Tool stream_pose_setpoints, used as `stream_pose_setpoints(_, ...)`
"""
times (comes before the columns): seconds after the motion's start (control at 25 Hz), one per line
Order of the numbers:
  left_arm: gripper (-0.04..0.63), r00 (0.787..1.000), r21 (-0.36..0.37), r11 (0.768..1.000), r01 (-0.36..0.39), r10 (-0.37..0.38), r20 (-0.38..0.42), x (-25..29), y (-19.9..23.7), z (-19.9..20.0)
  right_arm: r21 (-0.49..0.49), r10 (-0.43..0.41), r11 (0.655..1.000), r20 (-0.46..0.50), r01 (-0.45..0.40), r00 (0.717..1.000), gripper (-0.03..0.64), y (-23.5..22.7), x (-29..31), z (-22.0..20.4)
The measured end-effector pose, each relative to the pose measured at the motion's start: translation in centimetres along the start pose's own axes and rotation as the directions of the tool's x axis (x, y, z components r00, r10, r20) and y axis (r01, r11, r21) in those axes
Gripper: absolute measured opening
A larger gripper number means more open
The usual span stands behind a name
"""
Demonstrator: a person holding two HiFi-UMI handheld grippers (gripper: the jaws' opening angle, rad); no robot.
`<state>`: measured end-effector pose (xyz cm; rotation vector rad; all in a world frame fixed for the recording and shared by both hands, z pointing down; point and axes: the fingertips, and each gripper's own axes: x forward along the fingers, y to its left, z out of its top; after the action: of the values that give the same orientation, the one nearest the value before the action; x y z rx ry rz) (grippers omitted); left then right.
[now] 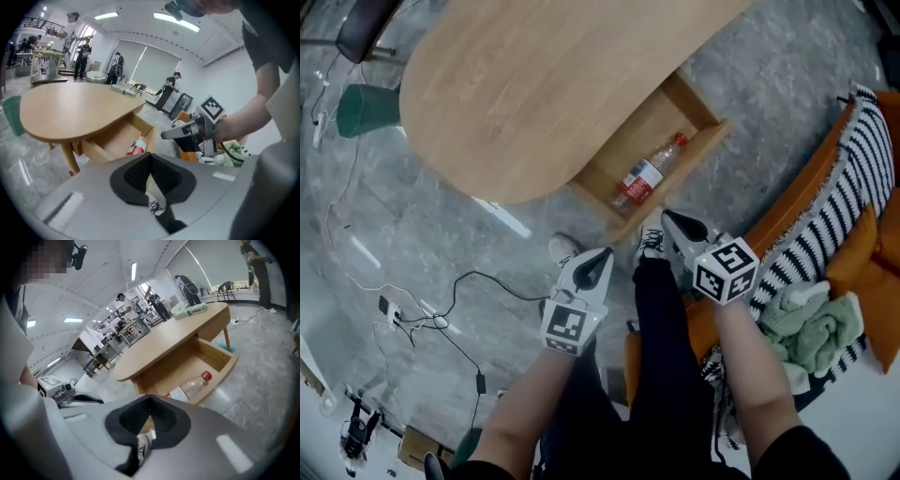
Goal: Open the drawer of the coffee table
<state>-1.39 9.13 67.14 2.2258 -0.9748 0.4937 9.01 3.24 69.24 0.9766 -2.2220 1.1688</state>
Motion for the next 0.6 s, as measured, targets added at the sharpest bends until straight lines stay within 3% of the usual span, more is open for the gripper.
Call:
stream_pose_setpoints(0.12, 0.002, 0.996, -0.021, 1.000, 0.020, -0.018, 0.084, -2.0, -2.0, 6.8, -0.009, 0.034, 0.999, 0.047, -0.034, 0.998, 0.002, 4.0, -2.8, 4.9)
stream_pose_setpoints(0.28, 0.002, 0.983, 0.007, 0.997, 0.071, -0.071, 0.168, -5.9, -6.1, 15.7, -0.034, 0.068, 0.997, 0.120, -0.064, 0.990, 0.002, 9.7, -7.9, 11.8)
stream_pose_setpoints(0.44, 0.002, 0.978, 0.013, 0.997, 0.070, -0.071, 0.197, -11.5, -9.7, 22.9, -0.060, 0.091, 0.995, 0.179, -0.082, 0.980, 0.002, 15.7, -14.0, 17.4)
stream_pose_setpoints(0.6, 0.002, 0.973, -0.024, 0.995, 0.101, -0.094, 0.212, -16.7, -12.3, 28.5, -0.090, 0.122, 0.990, 0.226, -0.104, 0.967, 0.002, 21.3, -19.3, 21.8)
